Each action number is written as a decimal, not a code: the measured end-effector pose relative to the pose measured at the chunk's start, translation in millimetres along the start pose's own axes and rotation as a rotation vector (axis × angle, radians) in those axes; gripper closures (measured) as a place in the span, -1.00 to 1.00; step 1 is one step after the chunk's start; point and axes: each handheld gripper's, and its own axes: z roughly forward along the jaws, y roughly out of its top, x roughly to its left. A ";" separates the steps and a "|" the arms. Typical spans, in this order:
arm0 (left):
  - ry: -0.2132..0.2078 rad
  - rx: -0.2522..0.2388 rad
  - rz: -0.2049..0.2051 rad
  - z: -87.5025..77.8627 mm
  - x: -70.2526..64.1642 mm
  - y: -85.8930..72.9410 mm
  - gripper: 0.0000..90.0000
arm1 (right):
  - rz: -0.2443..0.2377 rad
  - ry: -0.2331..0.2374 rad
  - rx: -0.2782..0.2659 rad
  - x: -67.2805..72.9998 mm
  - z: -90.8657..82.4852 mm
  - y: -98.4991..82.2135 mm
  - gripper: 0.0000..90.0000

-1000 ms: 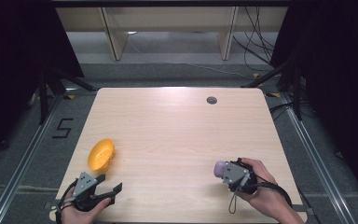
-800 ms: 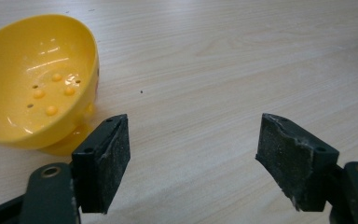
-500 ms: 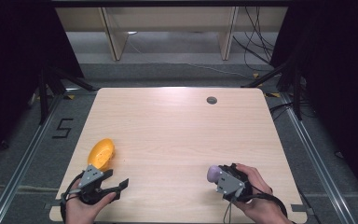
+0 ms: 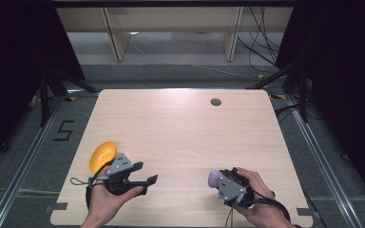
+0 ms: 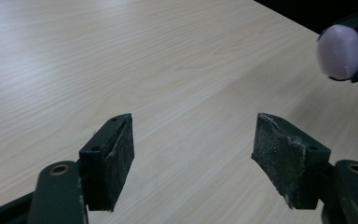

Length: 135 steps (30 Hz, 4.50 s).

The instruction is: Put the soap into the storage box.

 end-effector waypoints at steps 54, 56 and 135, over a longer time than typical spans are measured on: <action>-0.264 0.170 0.016 110.9 -93.4 62.4 -0.17 | -0.004 0.007 -0.033 -2.0 8.7 6.8 0.11; -0.261 0.173 0.017 111.6 -93.5 62.5 -0.14 | 0.007 0.005 -0.031 -1.2 8.4 7.1 0.11; -0.238 0.152 -0.024 93.0 -67.1 60.1 0.30 | 0.231 -0.057 -0.040 -3.6 -8.8 -19.2 -0.28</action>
